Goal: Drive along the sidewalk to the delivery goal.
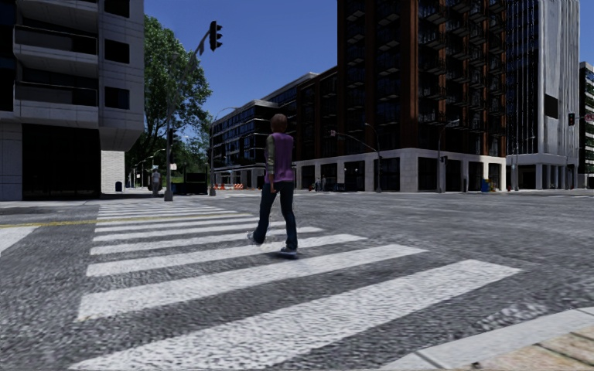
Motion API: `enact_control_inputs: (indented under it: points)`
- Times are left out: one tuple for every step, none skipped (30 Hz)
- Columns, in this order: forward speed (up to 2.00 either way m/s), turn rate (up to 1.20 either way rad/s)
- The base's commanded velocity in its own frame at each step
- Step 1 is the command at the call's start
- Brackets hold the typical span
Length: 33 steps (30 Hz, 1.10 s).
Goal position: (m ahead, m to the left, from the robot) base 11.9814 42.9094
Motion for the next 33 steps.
enact_control_inputs:
  points:
    - [1.22,0.0]
    - [1.21,0.0]
    - [1.21,0.0]
    - [1.21,0.0]
    - [1.21,0.0]
    - [1.21,0.0]
    - [1.21,0.0]
    - [1.21,0.0]
    - [1.21,0.0]
    - [1.21,0.0]
    - [1.21,0.06]
    - [1.21,0.1]
    - [1.21,0.13]
    - [1.21,0.13]
    - [1.21,0.13]
    - [1.21,0.13]
    - [1.21,0.13]
    - [1.21,0.06]
    - [1.21,0.06]
    - [1.21,0.02]
    - [1.21,0.01]
    - [1.21,0.01]
    - [1.21,0.06]
    - [1.21,0.1]
    - [1.21,0.11]
    - [1.21,0.11]
    - [1.21,0.12]
    - [1.21,0.13]
    - [1.21,0.17]
    - [1.21,0.17]
    - [1.21,0.19]
    - [1.21,0.19]
    - [1.21,0.19]
